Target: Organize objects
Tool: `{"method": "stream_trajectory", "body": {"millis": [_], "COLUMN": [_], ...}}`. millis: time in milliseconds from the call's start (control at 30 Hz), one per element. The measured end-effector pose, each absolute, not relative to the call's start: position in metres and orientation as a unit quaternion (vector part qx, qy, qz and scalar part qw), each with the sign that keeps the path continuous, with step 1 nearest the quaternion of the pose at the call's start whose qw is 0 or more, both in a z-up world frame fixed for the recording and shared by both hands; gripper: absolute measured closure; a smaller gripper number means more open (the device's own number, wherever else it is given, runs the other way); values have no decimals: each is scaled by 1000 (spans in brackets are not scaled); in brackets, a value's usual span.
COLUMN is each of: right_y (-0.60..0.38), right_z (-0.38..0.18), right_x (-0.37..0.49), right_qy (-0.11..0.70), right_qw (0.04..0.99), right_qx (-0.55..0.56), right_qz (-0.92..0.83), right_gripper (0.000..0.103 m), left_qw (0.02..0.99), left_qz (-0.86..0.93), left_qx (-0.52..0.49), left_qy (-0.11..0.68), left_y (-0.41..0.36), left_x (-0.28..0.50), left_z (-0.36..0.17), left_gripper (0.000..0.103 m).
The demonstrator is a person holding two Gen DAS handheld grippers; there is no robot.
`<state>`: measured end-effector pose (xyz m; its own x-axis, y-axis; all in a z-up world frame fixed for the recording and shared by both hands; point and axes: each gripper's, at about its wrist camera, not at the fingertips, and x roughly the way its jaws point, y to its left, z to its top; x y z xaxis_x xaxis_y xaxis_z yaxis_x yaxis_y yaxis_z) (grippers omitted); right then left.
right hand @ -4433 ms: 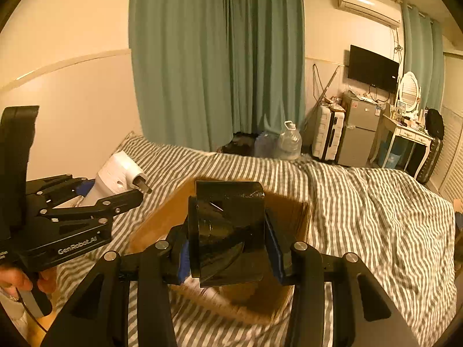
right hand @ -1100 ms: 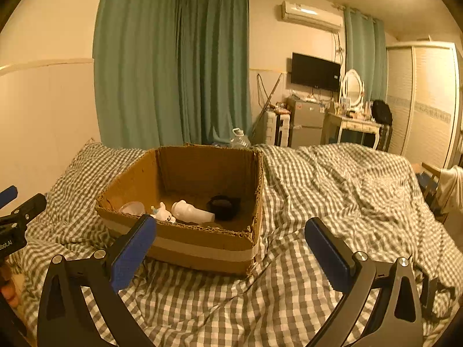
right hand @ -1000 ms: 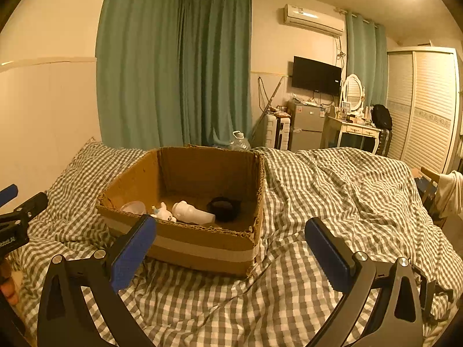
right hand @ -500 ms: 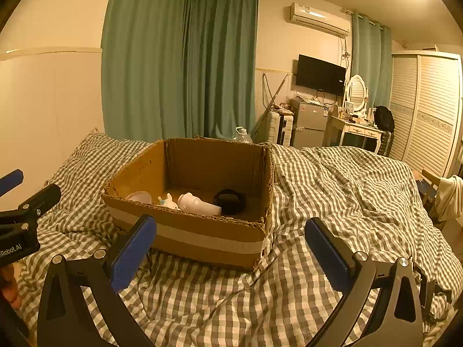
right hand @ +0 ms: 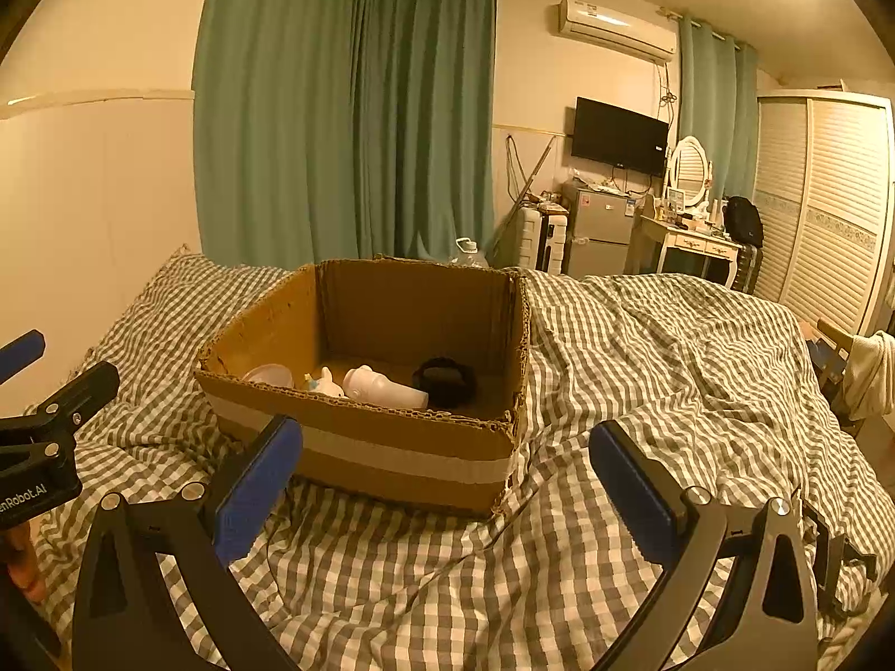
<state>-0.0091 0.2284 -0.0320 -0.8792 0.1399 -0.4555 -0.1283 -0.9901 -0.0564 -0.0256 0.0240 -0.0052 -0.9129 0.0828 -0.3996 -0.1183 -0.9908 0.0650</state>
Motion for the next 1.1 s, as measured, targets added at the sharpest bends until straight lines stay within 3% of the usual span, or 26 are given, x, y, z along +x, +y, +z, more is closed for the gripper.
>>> {"method": "stream_trajectory", "body": {"millis": [1100], "right_y": [225], "right_z": [-39], "right_x": [-11], "right_qy": [-13], "right_qw": [66], "right_qx": [-247], "right_qz": [967], "right_gripper": [0], "left_qw": [52], "left_qz": [975], "left_qx": [-210], "left_qy": [52], "left_y": [27], "left_x": [-25], "left_z": [-8], "left_gripper": [0]}}
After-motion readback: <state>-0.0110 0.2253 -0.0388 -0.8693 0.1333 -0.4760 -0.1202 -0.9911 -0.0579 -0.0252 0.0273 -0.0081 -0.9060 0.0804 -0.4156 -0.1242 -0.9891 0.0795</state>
